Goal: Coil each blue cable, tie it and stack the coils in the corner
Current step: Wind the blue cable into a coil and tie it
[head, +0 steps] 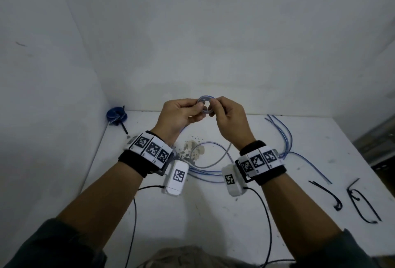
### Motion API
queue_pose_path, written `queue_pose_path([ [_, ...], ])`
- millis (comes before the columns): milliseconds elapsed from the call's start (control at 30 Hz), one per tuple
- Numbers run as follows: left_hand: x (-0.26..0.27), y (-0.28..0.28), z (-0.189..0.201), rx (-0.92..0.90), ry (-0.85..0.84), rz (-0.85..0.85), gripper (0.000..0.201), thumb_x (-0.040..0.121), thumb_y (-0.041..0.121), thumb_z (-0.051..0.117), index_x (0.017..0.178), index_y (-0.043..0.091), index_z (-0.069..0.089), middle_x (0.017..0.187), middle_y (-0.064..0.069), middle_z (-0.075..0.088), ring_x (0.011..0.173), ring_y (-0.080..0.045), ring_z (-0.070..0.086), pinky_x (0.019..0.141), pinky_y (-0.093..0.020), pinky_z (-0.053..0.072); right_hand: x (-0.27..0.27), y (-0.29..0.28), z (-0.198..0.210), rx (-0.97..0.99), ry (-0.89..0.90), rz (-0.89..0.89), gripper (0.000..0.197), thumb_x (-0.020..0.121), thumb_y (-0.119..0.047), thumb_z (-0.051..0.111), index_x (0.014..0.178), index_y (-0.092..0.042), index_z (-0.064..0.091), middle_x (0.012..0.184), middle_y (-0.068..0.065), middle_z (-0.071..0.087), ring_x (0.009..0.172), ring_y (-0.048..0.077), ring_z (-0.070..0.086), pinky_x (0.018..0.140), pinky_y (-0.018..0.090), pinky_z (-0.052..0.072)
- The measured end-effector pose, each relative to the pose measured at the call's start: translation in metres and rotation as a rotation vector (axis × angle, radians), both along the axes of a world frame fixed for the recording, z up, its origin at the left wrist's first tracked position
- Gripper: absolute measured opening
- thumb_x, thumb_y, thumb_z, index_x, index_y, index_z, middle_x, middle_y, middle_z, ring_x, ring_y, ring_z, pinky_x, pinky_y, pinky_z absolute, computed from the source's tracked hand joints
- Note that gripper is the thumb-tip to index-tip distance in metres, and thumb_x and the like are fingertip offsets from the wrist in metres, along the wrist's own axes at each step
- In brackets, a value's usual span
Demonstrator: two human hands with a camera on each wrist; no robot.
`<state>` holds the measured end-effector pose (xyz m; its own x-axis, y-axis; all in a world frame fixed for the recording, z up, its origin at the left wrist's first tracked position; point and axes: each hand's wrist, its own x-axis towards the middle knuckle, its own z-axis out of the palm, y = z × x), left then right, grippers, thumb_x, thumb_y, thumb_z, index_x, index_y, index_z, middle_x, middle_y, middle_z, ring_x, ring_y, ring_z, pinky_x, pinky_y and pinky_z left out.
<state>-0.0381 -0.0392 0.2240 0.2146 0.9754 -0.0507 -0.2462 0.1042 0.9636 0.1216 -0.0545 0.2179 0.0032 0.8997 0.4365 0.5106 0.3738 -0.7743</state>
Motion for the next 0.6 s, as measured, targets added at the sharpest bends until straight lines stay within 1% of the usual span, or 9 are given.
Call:
queue_pose_path([
  [100, -0.013, 0.006, 0.003, 0.127, 0.332, -0.072, 0.013, 0.087, 0.010, 0.072, 0.099, 0.009, 0.076, 0.090, -0.011, 0.075, 0.075, -0.013, 0.068, 0.065, -0.026, 0.054, 0.016, 0.006, 0.009, -0.084, -0.218, 0.116, 0.029, 0.101, -0.022, 0.053, 0.077, -0.012, 0.065, 0.069, -0.003, 0.065, 0.061, 0.003, 0.056, 0.059, 0.014, 0.039],
  [167, -0.015, 0.009, 0.007, 0.207, 0.448, -0.132, 0.012, 0.086, 0.014, 0.074, 0.098, 0.016, 0.078, 0.082, -0.004, 0.075, 0.070, -0.008, 0.064, 0.058, -0.023, 0.051, 0.023, 0.008, 0.017, -0.115, -0.332, 0.180, 0.030, 0.101, -0.024, 0.053, 0.078, -0.011, 0.067, 0.070, -0.002, 0.067, 0.063, 0.005, 0.058, 0.058, 0.012, 0.039],
  [233, -0.013, 0.010, 0.012, 0.251, 0.490, -0.136, 0.010, 0.085, 0.016, 0.075, 0.095, 0.016, 0.078, 0.074, 0.003, 0.074, 0.063, -0.002, 0.062, 0.056, -0.016, 0.046, 0.025, 0.009, 0.020, -0.131, -0.368, 0.220, 0.031, 0.101, -0.025, 0.054, 0.078, -0.011, 0.069, 0.069, -0.002, 0.067, 0.063, 0.003, 0.058, 0.058, 0.010, 0.039],
  [300, -0.011, 0.013, 0.015, 0.282, 0.484, -0.085, 0.009, 0.083, 0.016, 0.077, 0.092, 0.014, 0.078, 0.068, 0.007, 0.072, 0.057, 0.001, 0.058, 0.055, -0.014, 0.044, 0.025, 0.008, 0.021, -0.141, -0.293, 0.225, 0.032, 0.101, -0.024, 0.054, 0.077, -0.010, 0.069, 0.069, -0.003, 0.067, 0.060, 0.000, 0.056, 0.059, 0.010, 0.038],
  [367, -0.008, 0.014, 0.013, 0.296, 0.435, -0.035, 0.010, 0.083, 0.014, 0.077, 0.093, 0.012, 0.078, 0.068, 0.004, 0.073, 0.056, -0.002, 0.057, 0.056, -0.018, 0.045, 0.023, 0.003, 0.018, -0.120, -0.156, 0.186, 0.033, 0.102, -0.024, 0.053, 0.081, -0.006, 0.071, 0.070, 0.001, 0.068, 0.058, 0.001, 0.053, 0.061, 0.016, 0.040],
  [433, -0.001, 0.011, 0.010, 0.274, 0.331, 0.004, 0.013, 0.082, 0.011, 0.077, 0.095, 0.007, 0.078, 0.075, -0.003, 0.074, 0.060, -0.008, 0.059, 0.059, -0.022, 0.047, 0.014, -0.001, 0.010, -0.048, 0.010, 0.113, 0.031, 0.103, -0.022, 0.051, 0.087, -0.005, 0.072, 0.072, 0.004, 0.066, 0.061, 0.003, 0.052, 0.062, 0.022, 0.042],
  [500, 0.009, 0.006, 0.008, 0.222, 0.176, 0.070, 0.011, 0.083, 0.009, 0.075, 0.094, 0.005, 0.077, 0.077, -0.005, 0.074, 0.066, -0.011, 0.063, 0.063, -0.022, 0.049, -0.004, -0.004, -0.005, 0.021, 0.192, 0.020, 0.031, 0.105, -0.022, 0.044, 0.090, -0.008, 0.068, 0.076, 0.004, 0.065, 0.065, 0.004, 0.055, 0.064, 0.025, 0.043],
  [567, 0.017, 0.005, 0.009, 0.165, 0.049, 0.129, 0.006, 0.084, 0.008, 0.074, 0.090, 0.006, 0.076, 0.076, -0.003, 0.074, 0.071, -0.014, 0.064, 0.067, -0.022, 0.051, -0.020, -0.006, -0.021, 0.036, 0.338, -0.073, 0.035, 0.105, -0.029, 0.038, 0.083, -0.011, 0.060, 0.075, 0.006, 0.062, 0.064, 0.012, 0.051, 0.063, 0.035, 0.041],
  [600, 0.020, 0.005, 0.009, 0.146, 0.023, 0.132, 0.006, 0.084, 0.007, 0.073, 0.090, 0.006, 0.075, 0.076, -0.003, 0.074, 0.072, -0.015, 0.064, 0.068, -0.023, 0.052, -0.025, -0.007, -0.027, 0.032, 0.398, -0.105, 0.035, 0.104, -0.031, 0.037, 0.080, -0.014, 0.056, 0.073, 0.006, 0.059, 0.064, 0.015, 0.048, 0.062, 0.037, 0.040],
])
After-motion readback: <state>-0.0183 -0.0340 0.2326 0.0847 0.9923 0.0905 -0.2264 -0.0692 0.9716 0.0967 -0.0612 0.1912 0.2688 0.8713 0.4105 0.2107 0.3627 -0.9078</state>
